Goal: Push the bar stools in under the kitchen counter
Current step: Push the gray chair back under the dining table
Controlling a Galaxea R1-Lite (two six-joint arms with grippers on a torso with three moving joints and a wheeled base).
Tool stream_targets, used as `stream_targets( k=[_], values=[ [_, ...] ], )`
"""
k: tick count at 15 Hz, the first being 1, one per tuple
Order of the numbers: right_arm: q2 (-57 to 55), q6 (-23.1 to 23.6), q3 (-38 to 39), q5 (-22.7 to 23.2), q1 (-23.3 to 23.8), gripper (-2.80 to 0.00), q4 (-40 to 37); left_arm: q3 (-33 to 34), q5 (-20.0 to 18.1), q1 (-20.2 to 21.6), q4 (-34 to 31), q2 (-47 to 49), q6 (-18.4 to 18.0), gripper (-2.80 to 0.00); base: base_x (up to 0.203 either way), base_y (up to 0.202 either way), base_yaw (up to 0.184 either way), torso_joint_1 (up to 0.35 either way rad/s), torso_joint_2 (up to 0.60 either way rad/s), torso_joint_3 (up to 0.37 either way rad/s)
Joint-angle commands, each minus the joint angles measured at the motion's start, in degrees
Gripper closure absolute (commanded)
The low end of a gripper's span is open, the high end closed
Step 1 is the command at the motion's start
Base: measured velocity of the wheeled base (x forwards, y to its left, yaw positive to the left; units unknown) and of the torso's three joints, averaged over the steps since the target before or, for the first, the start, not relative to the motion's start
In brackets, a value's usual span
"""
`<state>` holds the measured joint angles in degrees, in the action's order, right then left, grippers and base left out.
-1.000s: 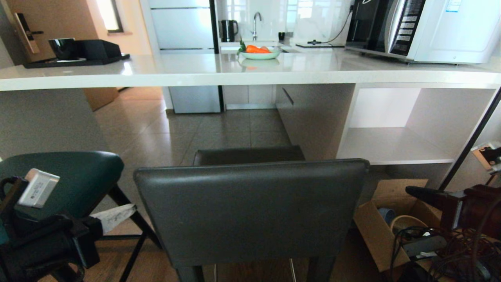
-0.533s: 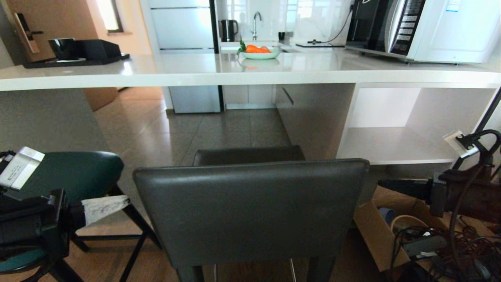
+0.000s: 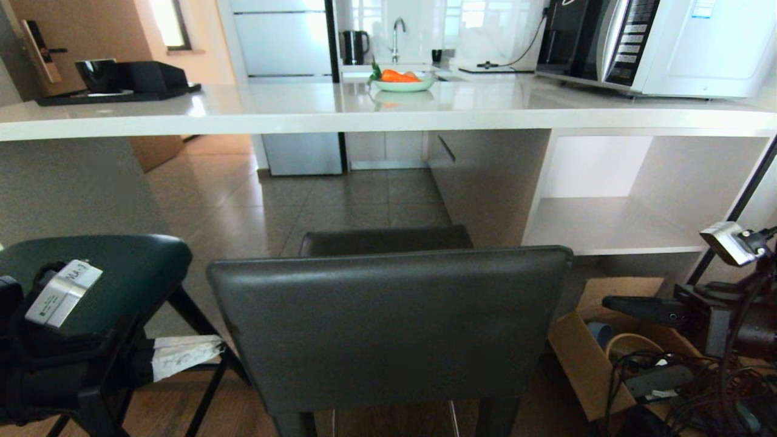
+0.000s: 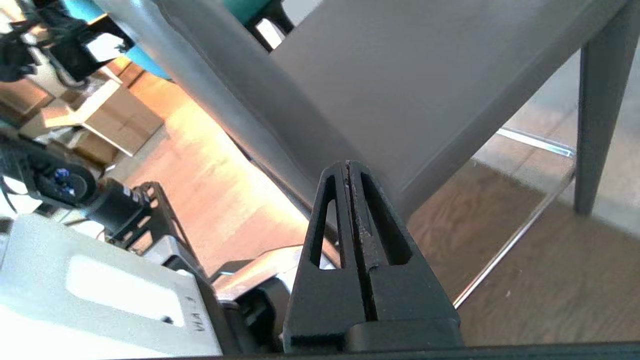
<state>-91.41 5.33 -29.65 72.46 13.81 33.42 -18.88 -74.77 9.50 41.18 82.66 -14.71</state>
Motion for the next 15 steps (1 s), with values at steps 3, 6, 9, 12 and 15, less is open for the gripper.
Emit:
stream_targets(
  k=[3,6,9,12,15],
  values=[
    [-6.6,0.6,-2.6,1.0,-2.2,0.0,6.6,0.8,-0.5,0.4,6.4,2.8,-0.1,0.0,0.0,0.0,0.0,0.0,0.0,0.0],
    [-6.7,1.7,-2.4,0.7,-6.6,0.0,8.0,1.5,-0.5,2.1,6.2,-1.5,-0.6,-0.86,0.0,0.0,0.0,0.0,0.0,0.0],
    [-7.2,1.6,-1.8,0.4,-7.8,-2.8,8.9,3.2,-0.4,4.8,6.2,-2.4,-0.8,-2.8,0.0,0.0,0.0,0.0,0.0,0.0],
    [-8.0,2.1,-2.0,1.0,-8.7,-2.8,11.8,4.0,-0.5,4.7,6.5,1.1,-3.0,-2.8,0.0,0.0,0.0,0.0,0.0,0.0],
    [-7.8,3.2,-1.7,3.1,-8.7,-2.8,11.7,3.3,-0.5,4.7,6.6,5.1,-3.3,-2.8,0.0,0.0,0.0,0.0,0.0,0.0]
  ],
)
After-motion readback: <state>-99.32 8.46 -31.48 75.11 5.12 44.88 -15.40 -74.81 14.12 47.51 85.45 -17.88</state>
